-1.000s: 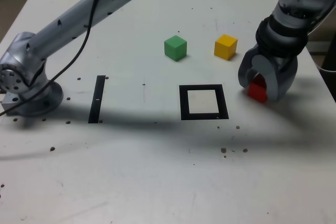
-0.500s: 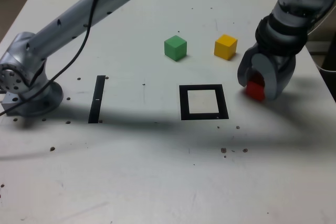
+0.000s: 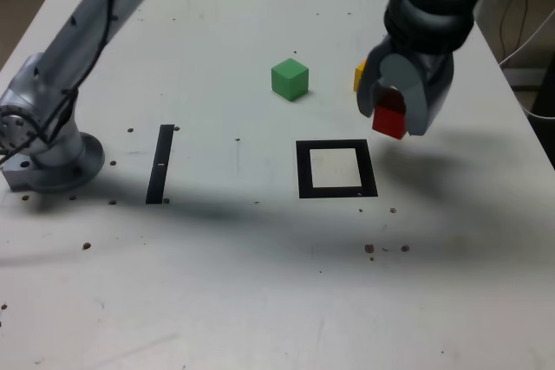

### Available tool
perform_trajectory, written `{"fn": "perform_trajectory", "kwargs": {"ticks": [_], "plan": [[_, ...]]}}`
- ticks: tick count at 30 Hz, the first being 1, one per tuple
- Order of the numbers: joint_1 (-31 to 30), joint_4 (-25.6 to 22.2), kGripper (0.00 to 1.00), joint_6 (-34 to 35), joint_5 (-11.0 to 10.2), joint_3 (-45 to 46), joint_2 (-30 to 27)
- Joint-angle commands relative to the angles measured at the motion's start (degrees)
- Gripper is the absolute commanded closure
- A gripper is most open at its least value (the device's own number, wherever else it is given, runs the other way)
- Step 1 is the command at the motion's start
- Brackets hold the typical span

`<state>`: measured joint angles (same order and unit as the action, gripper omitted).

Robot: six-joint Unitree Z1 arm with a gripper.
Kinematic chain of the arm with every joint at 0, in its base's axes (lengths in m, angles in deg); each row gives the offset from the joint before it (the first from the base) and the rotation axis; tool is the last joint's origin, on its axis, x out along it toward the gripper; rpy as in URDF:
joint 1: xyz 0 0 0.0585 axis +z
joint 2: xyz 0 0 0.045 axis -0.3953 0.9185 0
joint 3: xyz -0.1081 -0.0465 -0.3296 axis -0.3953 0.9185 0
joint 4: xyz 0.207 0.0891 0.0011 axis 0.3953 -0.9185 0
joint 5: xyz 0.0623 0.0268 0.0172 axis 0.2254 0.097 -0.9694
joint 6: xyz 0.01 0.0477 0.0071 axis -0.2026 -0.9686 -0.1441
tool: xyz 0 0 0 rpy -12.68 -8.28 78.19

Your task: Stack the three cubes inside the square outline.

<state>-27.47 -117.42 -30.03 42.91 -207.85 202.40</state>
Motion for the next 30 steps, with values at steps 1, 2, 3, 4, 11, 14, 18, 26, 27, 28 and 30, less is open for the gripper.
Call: {"fn": "perform_trajectory", "kwargs": {"ticks": [1, 2, 3, 4, 11, 14, 18, 26, 27, 28, 30], "plan": [[-0.3, 0.0, 0.61, 1.2, 0.3, 1.5, -1.9], [-0.4, 0.1, 0.61, 1.8, 0.4, 2.3, -2.5], [-0.5, 0.2, 0.61, 2.5, 0.5, 3.1, -3.2], [-0.6, 0.2, 0.61, 3.6, 0.6, 4.2, -4.1], [-0.6, 1.1, 0.61, 10.5, 2.3, 10.3, -8.5], [-0.6, 1.8, 0.61, 14.2, 3.3, 12.3, -9.6], [-0.6, 3.4, 0.61, 19.0, 5.2, 14.7, -10.5], [-0.6, 8.0, 0.61, 26.6, 7.2, 20.1, -11.7], [-0.6, 8.4, 0.61, 26.8, 7.3, 20.6, -11.8], [-0.6, 8.7, 0.61, 26.9, 7.3, 21.1, -11.8], [-0.6, 9.2, 0.61, 27.0, 7.4, 21.7, -11.9]]}}
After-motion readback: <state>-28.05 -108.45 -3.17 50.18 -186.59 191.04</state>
